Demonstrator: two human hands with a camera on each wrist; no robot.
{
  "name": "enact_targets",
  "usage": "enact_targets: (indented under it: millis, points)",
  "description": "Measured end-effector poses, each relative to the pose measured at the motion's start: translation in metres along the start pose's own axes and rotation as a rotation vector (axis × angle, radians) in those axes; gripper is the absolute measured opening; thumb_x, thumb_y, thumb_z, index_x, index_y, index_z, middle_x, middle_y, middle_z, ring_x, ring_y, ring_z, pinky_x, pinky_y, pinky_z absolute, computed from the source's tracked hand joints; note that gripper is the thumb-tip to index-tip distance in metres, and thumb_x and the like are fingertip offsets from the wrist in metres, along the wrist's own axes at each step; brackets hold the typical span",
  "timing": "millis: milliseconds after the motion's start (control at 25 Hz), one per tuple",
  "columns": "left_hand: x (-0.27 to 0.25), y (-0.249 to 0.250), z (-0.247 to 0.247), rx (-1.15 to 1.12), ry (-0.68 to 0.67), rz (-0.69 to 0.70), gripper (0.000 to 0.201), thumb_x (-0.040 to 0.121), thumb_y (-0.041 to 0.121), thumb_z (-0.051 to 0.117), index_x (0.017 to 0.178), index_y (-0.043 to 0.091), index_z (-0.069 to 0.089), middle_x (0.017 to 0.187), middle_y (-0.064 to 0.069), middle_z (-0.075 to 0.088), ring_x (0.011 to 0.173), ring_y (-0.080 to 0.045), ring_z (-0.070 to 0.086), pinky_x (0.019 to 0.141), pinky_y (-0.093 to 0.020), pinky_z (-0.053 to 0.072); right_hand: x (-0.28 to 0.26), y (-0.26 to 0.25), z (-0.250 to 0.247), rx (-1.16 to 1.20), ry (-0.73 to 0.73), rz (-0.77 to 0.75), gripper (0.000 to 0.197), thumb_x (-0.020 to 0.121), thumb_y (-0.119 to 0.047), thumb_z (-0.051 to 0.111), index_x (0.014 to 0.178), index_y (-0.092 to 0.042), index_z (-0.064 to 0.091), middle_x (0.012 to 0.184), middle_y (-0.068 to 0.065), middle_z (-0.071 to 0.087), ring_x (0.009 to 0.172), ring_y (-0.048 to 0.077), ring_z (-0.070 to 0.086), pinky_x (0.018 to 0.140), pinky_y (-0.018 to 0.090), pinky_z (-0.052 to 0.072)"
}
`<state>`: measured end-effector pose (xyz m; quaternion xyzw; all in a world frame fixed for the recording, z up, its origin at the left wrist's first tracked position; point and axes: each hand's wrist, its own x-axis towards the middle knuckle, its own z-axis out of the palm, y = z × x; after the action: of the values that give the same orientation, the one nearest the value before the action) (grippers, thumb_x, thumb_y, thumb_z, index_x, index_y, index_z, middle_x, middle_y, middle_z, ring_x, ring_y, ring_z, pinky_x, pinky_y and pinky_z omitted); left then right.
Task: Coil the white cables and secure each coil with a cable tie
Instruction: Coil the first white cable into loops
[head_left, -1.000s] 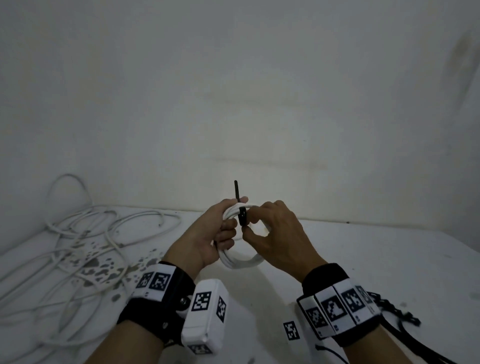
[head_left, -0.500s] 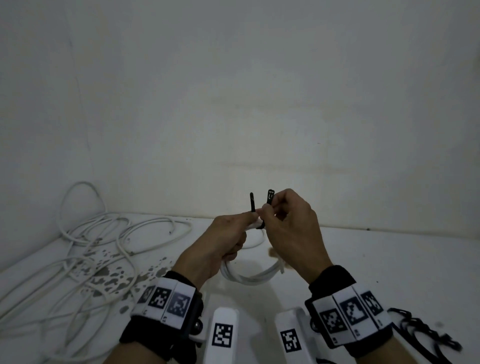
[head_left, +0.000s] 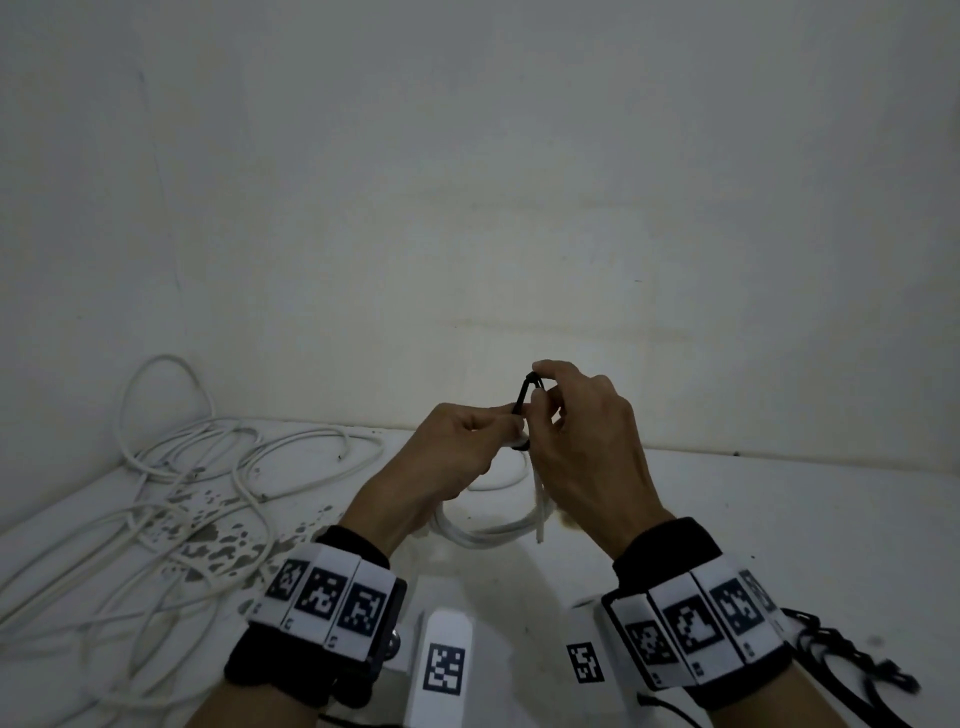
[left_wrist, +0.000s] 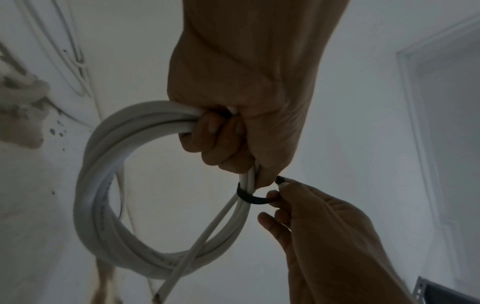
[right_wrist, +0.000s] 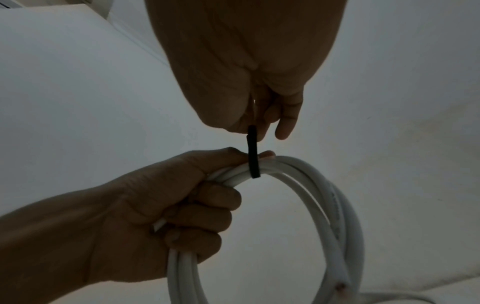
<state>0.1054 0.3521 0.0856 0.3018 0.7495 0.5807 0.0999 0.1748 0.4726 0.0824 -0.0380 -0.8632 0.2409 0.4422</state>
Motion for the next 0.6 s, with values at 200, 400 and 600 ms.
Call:
enact_targets:
  millis: [200, 400, 600]
  points:
    - [-0.003, 0.002, -0.005, 0.033, 0.003, -0.011, 0.024, 0.097, 0.025, 0.055, 0.102, 0.023, 0.078, 0.056, 0.020, 0.066, 0.037, -0.006, 0.023, 0.038, -0.017, 0.021, 0.000, 0.000, 0.003, -0.033, -0.014, 0.005, 0.032, 0.103, -0.014, 0.044, 0.131, -0.013, 0.059, 0.095, 0.003, 0.064, 0.090, 0.014, 0.043, 0.067, 0.018, 0.028]
    - [-0.006, 0.004, -0.008, 0.102, -0.021, -0.031, 0.024, 0.098, 0.021, 0.054, 0.112, 0.023, 0.073, 0.075, 0.019, 0.058, 0.029, -0.002, 0.035, 0.036, -0.010, 0.024, -0.003, -0.004, 0.001, -0.083, -0.136, 0.002, 0.040, 0.100, -0.007, 0.045, 0.139, -0.012, 0.054, 0.094, 0.004, 0.057, 0.095, 0.016, 0.038, 0.070, 0.017, 0.023]
    - [-0.004, 0.000, -0.009, 0.138, -0.010, -0.009, 0.025, 0.097, 0.023, 0.054, 0.110, 0.023, 0.075, 0.087, 0.007, 0.070, 0.039, 0.002, 0.035, 0.056, -0.004, 0.045, 0.002, -0.005, -0.007, -0.091, -0.214, 0.044, 0.032, 0.100, -0.013, 0.048, 0.128, -0.016, 0.063, 0.093, 0.001, 0.067, 0.092, 0.012, 0.056, 0.068, 0.013, 0.030]
